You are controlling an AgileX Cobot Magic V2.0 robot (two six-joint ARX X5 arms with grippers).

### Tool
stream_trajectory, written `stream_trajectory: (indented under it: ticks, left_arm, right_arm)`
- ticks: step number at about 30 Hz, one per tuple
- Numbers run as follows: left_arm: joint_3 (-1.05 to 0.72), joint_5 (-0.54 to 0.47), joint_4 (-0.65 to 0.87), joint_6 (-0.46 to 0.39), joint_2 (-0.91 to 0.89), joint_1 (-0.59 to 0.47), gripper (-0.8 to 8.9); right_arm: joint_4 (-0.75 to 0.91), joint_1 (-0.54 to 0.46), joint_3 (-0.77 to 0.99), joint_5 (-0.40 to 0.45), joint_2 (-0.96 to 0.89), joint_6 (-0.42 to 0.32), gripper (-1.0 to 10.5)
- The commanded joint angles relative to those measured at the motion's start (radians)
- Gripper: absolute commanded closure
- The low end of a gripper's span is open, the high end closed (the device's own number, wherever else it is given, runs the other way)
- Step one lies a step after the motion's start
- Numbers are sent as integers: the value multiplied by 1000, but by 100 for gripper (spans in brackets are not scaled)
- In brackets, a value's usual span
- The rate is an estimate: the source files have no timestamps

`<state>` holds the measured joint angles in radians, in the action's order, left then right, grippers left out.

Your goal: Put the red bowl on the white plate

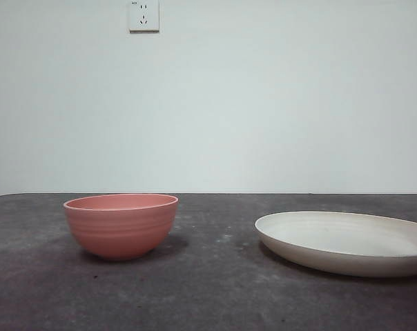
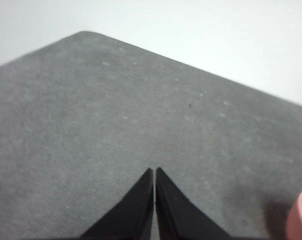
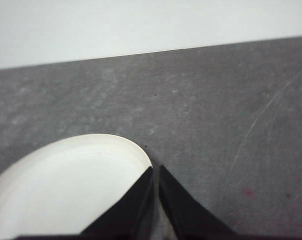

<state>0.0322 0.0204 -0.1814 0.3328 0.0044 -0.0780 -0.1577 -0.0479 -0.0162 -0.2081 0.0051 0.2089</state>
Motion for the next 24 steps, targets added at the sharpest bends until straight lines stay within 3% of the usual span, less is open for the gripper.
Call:
stream_trajectory:
  ticks: [1,6,16,20,24]
  left_arm:
    - [-15,12,-6,115,-1,-2,806]
    - [24,91,-9,159,-1,-2,805]
    - [204,146,-141,169,55,-2,804]
    - [304,216,-201,131,128,-2,804]
    - [416,340,-293,37,242,-2,804]
  right_arm:
    - [2,-2,2,-15,-2,103,939]
    - [-1,-2,-31,-27,-2,185,939]
    - [-90,-2,-219,-28,35,183,939]
    - [-187,-2,-322,-51,107,148,939]
    - [-290,-2,-438,-129,216,82,939]
